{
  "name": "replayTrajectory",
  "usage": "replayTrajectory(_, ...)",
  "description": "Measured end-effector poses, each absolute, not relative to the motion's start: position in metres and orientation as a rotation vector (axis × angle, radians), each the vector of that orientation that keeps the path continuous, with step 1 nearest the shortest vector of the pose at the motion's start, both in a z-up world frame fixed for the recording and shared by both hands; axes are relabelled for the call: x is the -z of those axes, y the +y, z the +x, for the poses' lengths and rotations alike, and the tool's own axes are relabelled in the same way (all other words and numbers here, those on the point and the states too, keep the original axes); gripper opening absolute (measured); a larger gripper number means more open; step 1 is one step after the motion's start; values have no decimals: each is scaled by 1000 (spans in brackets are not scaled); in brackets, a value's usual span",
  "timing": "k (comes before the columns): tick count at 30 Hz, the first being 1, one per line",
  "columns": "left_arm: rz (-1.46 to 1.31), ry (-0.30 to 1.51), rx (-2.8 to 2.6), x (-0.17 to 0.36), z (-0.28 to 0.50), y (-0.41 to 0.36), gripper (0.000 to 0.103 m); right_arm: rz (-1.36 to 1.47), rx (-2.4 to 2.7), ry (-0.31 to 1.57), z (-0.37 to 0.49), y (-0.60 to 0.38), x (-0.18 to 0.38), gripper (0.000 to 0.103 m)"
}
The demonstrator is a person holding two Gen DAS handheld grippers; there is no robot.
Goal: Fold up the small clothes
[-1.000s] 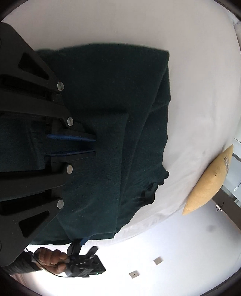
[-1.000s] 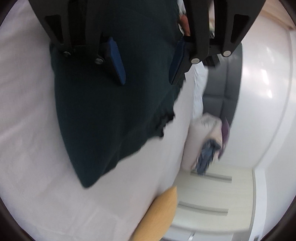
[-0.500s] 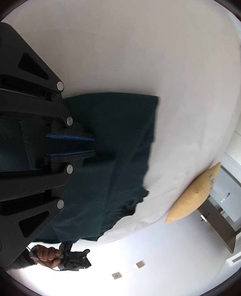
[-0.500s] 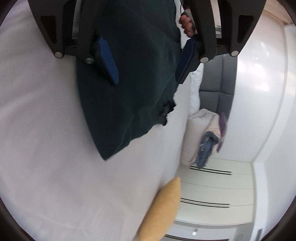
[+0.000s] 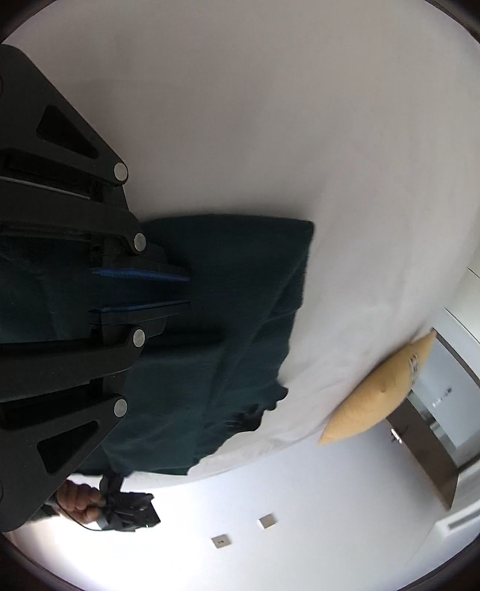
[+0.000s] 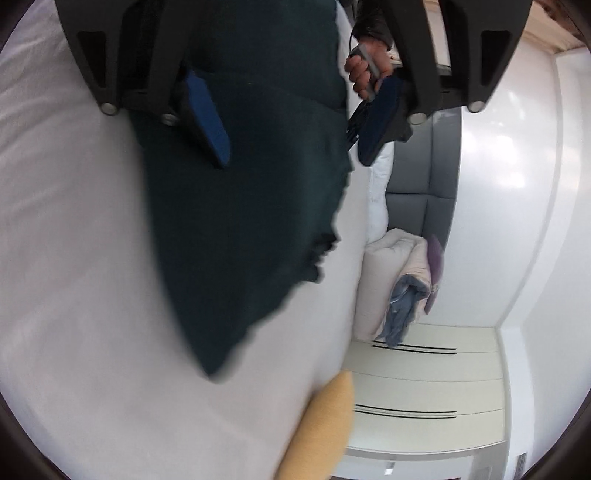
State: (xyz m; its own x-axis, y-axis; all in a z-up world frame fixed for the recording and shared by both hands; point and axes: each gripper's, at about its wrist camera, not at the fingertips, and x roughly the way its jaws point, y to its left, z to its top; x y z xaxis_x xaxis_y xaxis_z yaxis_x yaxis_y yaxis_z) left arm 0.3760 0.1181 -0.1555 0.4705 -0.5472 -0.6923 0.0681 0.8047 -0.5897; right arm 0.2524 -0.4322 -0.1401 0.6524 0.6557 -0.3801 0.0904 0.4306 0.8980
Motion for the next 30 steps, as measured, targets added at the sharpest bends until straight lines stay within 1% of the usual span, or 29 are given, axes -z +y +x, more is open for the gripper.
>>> replayTrajectory(2,-521,1024,416,154,362,118,9,1105,-400,798,230,-433,136,68)
replayTrajectory(4,-462,1033,420,144,340,118,9,1049,-354,799,200,-430,124,70)
replayTrajectory(6,-412,1014,417,129,314,120,9,991,-358,787,156,-424,106,76)
replayTrajectory(7,-396,998,418,122,297,122,9,975,-365,780,134,-422,99,77)
replayTrajectory(9,-406,1002,430,116,266,128,9,912,-324,821,93,-420,92,79)
replayTrajectory(12,-432,1070,452,116,214,139,10,835,-270,884,35,-417,91,79)
replayTrajectory(13,-445,1076,455,118,197,144,15,834,-267,910,16,-416,95,79)
replayTrajectory(15,-520,1100,461,124,170,152,46,824,-262,957,-11,-414,103,79)
replayTrajectory(16,-573,1107,452,126,154,158,80,813,-251,975,-22,-414,106,79)
replayTrajectory(17,-621,1101,426,128,139,164,90,805,-238,988,-31,-414,109,79)
replayTrajectory(21,-666,1159,426,140,96,176,90,775,-187,992,-50,-419,115,79)
replayTrajectory(25,-619,1186,450,141,74,168,90,832,-267,1040,-47,-405,132,78)
replayTrajectory(27,-594,1215,474,143,66,163,90,809,-291,1076,-44,-391,137,74)
replayTrajectory(29,-587,1218,489,145,63,162,90,824,-313,1071,-45,-386,139,73)
replayTrajectory(30,-598,1220,500,147,62,164,90,847,-323,1069,-49,-387,141,69)
